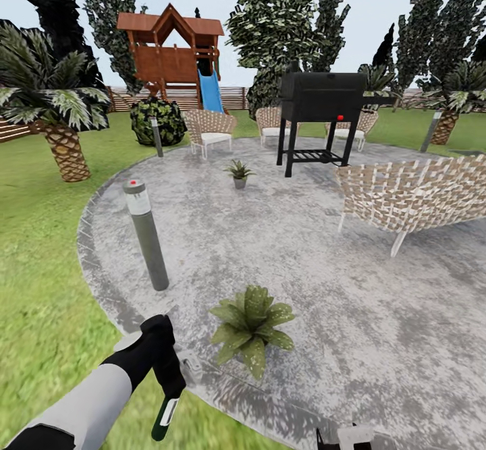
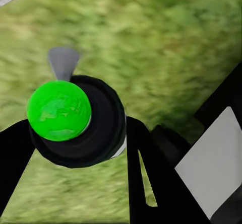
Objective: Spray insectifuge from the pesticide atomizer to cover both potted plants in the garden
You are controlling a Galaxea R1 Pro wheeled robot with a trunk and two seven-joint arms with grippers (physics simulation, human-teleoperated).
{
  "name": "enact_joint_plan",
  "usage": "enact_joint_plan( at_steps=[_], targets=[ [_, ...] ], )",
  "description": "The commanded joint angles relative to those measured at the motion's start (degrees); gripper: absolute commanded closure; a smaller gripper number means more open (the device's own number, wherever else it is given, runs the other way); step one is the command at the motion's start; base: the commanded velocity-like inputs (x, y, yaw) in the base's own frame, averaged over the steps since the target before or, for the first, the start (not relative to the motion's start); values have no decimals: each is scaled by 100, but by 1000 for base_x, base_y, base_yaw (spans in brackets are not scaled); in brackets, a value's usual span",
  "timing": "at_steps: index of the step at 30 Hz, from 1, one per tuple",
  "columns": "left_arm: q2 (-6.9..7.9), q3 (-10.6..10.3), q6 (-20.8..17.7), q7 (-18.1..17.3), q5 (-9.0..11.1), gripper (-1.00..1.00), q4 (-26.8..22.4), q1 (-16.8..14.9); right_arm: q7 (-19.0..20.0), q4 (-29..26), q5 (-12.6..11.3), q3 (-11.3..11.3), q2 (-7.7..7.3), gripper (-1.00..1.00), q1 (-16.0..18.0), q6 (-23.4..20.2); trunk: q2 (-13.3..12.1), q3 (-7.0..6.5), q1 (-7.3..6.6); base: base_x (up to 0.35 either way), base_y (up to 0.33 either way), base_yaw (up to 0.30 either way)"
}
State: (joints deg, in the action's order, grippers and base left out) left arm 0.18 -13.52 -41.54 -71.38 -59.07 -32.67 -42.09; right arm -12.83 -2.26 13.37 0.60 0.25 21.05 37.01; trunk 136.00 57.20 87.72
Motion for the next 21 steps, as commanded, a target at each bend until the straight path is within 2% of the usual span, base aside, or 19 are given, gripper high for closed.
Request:
enact_joint_plan(
  at_steps=[1, 7, 12, 14, 15, 17, 18, 19, 21],
  targets=[
    [-2, -12, -47, -36, -17, 100, -7, -1, -57, 4, 61, 7, 1, -100, 4, 8, 2, 5, 0, 120, 303, -1],
    [-9, -9, -47, -42, 10, 100, 3, -1, -62, 7, 61, 2, 1, -100, 4, 8, 2, 4, 0, 205, 258, -32],
    [-23, -35, -47, -43, 26, 100, 53, 5, -62, 7, 61, 2, 1, -100, 4, 8, 2, -11, 0, 136, 127, -235],
    [-24, -41, -41, 21, -24, 100, 49, 184, -62, 8, 61, 2, 1, -100, 4, 8, 2, -17, 0, 13, 12, -266],
    [-24, -47, -36, 194, -29, 100, 50, 301, -62, 10, 61, 2, 1, -100, 4, 8, 2, -21, 0, 3, 3, -267],
    [-32, -44, -34, 836, 43, 100, 45, 509, -63, 7, 61, 2, 1, -100, 4, 8, 2, -27, 0, 1, 1, -231],
    [-66, -27, -38, 1113, 140, 100, 38, 551, -62, 7, 61, 2, 1, -100, 4, 8, 2, -28, 0, 0, 0, -121],
    [-146, -19, -39, 1313, 353, 100, 10, 578, -62, 7, 61, 2, 1, -100, 4, 8, 2, -29, 0, 0, 0, -50],
    [-203, -26, -39, 1427, 533, 100, 18, 596, -67, 7, 61, 5, 1, -100, 4, 8, 2, -30, 0, 0, 0, -21]
  ],
)
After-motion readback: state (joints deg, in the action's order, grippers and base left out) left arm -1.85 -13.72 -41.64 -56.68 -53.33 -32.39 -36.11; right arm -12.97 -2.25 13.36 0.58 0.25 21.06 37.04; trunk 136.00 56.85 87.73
